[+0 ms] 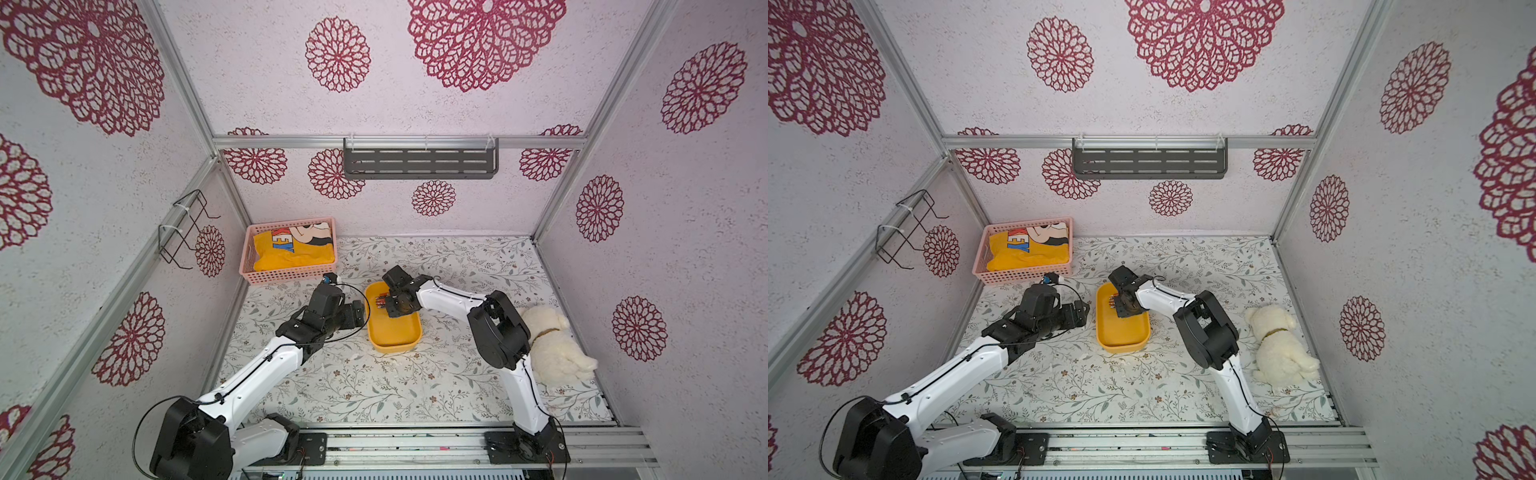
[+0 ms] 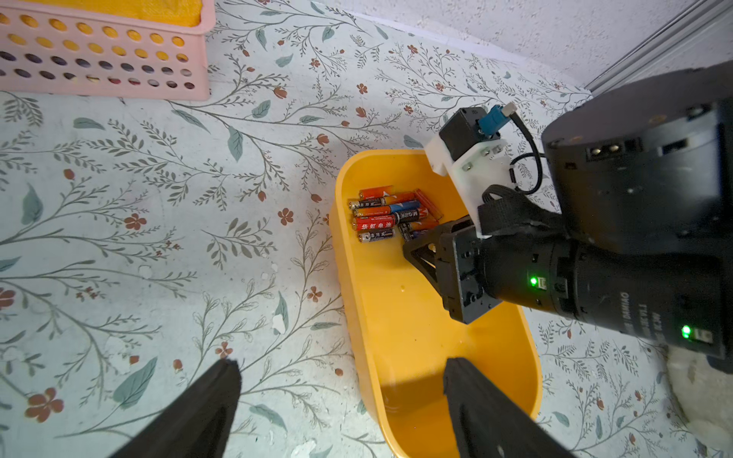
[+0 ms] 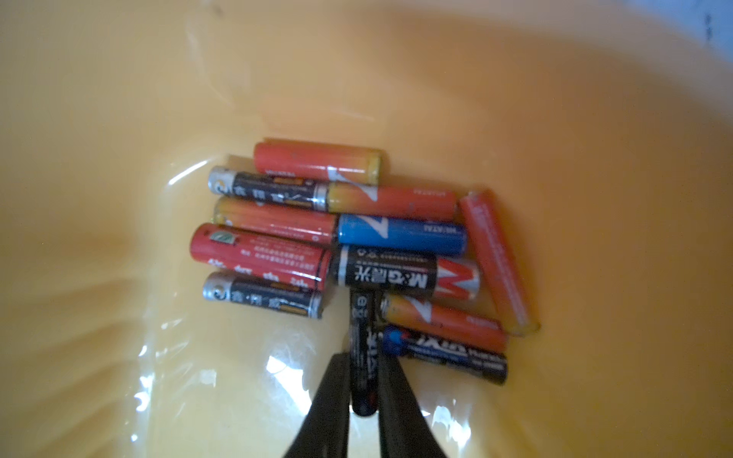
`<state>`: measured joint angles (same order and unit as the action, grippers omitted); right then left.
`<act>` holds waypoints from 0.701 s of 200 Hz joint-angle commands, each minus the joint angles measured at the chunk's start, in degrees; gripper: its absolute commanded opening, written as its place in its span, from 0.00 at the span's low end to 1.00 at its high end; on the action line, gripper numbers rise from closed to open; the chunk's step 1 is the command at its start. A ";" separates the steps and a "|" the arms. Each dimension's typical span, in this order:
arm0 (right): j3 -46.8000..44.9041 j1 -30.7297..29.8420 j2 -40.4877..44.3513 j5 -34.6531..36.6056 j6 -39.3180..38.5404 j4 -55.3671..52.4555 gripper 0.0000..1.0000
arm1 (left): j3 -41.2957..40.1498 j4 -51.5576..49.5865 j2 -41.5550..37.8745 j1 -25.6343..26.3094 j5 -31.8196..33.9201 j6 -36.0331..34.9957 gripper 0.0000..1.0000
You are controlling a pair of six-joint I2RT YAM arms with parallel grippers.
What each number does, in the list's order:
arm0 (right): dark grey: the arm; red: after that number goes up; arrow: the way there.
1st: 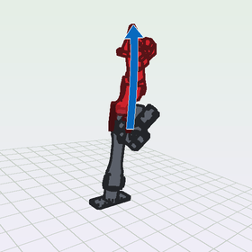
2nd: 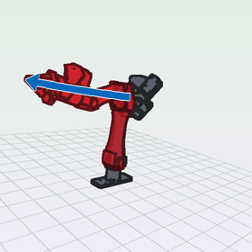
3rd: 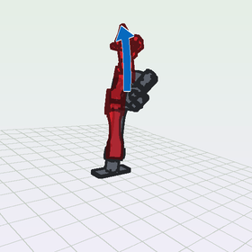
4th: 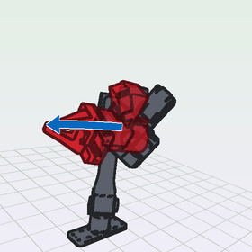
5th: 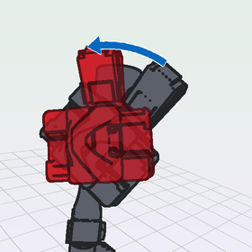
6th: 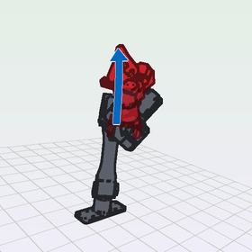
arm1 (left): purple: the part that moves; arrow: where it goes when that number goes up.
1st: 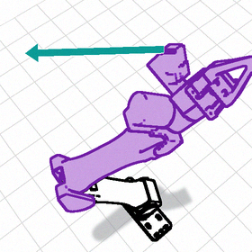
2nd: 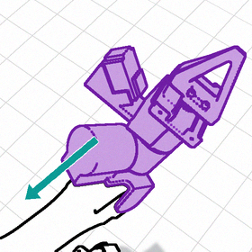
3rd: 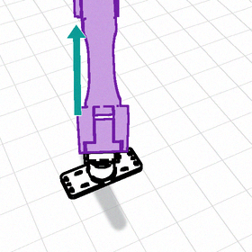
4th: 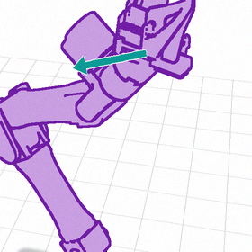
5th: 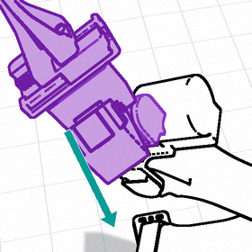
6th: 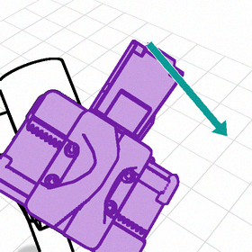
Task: Take the batteries out of the storage box
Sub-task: Pick up the battery from the storage box.
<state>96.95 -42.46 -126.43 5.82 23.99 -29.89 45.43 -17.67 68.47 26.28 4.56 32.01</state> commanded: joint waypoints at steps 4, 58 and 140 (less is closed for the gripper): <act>2.19 0.34 -0.26 0.98 1.38 -1.39 0.11 | -0.57 -0.79 -0.44 -0.61 1.33 0.49 0.87; 7.77 0.36 2.85 -2.05 3.12 -5.93 0.01 | 0.48 -1.04 0.04 -0.60 1.63 0.59 0.88; -0.17 4.34 15.40 -1.95 4.01 -4.56 0.00 | 7.82 1.49 12.01 -3.72 -8.73 -0.21 0.69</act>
<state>99.81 -40.60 -117.43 2.15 27.07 -34.30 50.57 -17.76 76.75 24.23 0.89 32.38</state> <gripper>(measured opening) 0.115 0.698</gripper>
